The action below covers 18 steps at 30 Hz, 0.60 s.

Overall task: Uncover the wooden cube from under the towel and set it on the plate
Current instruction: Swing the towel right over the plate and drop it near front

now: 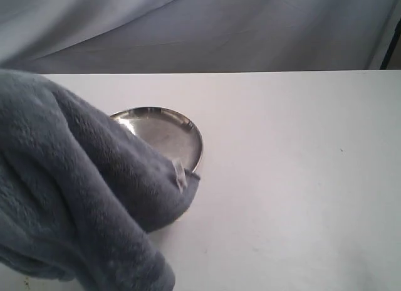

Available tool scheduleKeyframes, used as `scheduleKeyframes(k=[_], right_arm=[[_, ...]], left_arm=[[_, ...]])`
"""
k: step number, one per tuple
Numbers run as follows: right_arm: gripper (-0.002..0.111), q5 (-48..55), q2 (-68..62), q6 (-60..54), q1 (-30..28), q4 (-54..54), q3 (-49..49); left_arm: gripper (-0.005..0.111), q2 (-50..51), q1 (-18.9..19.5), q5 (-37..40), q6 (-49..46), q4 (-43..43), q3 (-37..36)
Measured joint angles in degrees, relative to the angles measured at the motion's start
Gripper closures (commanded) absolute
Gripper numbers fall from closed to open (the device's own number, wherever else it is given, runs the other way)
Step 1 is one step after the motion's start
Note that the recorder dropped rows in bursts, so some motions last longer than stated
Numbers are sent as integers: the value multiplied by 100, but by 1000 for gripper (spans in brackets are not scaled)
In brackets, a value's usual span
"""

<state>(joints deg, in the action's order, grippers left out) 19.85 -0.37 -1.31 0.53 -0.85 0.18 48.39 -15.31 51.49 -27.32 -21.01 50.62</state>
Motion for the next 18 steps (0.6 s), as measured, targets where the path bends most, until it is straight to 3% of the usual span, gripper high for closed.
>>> scheduleKeyframes(k=[8,16,18], right_arm=[[108,0,0,0,0,0,0],[108,0,0,0,0,0,0],[108,0,0,0,0,0,0]], left_arm=[[107,-2,0,-845,-430,-863,-1699],[107,-521,0,-211,-580,-1174,-1958],[107,-532,0,-567,-580,-1144,-2212]])
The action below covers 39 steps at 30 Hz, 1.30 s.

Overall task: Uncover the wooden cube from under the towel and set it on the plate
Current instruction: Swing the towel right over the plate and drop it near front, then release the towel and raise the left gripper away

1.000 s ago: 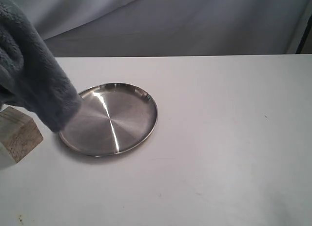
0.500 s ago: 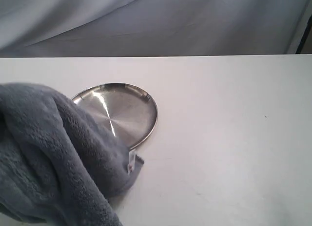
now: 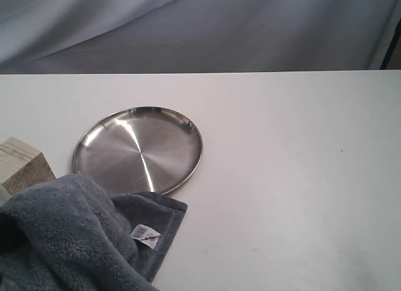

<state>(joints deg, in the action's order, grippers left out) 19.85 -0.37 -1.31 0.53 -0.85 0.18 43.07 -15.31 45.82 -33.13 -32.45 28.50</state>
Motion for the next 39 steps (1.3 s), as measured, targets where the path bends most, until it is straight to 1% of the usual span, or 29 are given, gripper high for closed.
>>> scheduleKeyframes(k=[3,5,7,11,16,21,27,29,31,37,39], right_arm=[[108,0,0,0,0,0,0],[108,0,0,0,0,0,0],[108,0,0,0,0,0,0],[108,0,0,0,0,0,0],[108,0,0,0,0,0,0],[108,0,0,0,0,0,0],[108,0,0,0,0,0,0],[108,0,0,0,0,0,0],[108,0,0,0,0,0,0],[108,0,0,0,0,0,0],[108,0,0,0,0,0,0]], left_arm=[[107,168,0,-742,-203,-144,-607],[107,387,0,-967,-458,-345,-892],[107,549,0,-1029,-607,-386,-993],[107,923,0,-1069,-706,-436,-1029],[107,1661,0,-1254,-847,-460,-1029],[103,2292,0,-1649,-881,-452,-1029],[95,2914,0,-1729,-903,-480,-1016],[90,2992,0,-1688,-903,-480,-920],[81,3020,0,-1595,-903,-480,-758],[32,3030,0,-1353,-903,-162,-541],[21,3030,0,-1249,-903,-164,-530]])
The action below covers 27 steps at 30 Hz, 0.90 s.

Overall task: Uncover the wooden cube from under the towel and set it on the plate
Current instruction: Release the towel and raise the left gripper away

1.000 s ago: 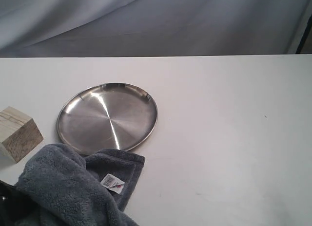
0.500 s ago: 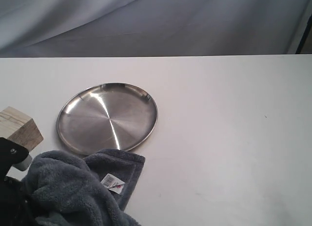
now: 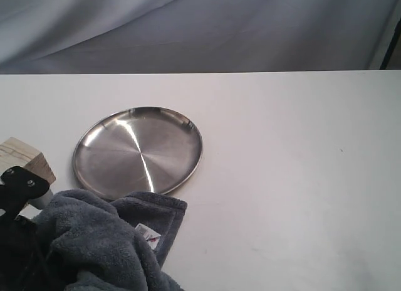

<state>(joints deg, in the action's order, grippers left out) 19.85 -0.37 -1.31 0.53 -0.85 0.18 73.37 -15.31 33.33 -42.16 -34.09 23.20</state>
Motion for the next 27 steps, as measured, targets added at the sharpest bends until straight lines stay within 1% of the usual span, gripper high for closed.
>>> scheduleKeyframes(k=[2,4,15,20,27], right_arm=[[108,0,0,0,0,0,0],[108,0,0,0,0,0,0],[108,0,0,0,0,0,0],[108,0,0,0,0,0,0],[108,0,0,0,0,0,0]], left_arm=[[14,0,0,140,0,-64,11],[11,0,0,259,0,-166,11],[10,0,0,1080,0,-267,33],[10,0,0,1767,0,-256,394],[10,0,0,2776,218,-244,1288]])
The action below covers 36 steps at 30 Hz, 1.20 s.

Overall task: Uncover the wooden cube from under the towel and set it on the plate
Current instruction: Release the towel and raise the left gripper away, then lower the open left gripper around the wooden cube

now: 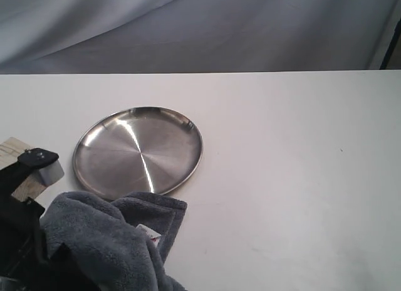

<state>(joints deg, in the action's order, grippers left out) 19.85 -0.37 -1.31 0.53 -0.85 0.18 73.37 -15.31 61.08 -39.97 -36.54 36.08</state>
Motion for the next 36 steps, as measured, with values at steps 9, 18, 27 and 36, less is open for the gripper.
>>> scheduleKeyframes(k=[9,18,27,36], right_arm=[[108,0,0,0,0,0,0],[108,0,0,0,0,0,0],[108,0,0,0,0,0,0],[108,0,0,0,0,0,0]], left_arm=[[10,12,0,479,1073,599,1195],[10,24,0,129,1525,1345,1880],[10,-126,0,-1483,2824,3457,1882],[10,-136,0,-1876,3016,5229,1894]])
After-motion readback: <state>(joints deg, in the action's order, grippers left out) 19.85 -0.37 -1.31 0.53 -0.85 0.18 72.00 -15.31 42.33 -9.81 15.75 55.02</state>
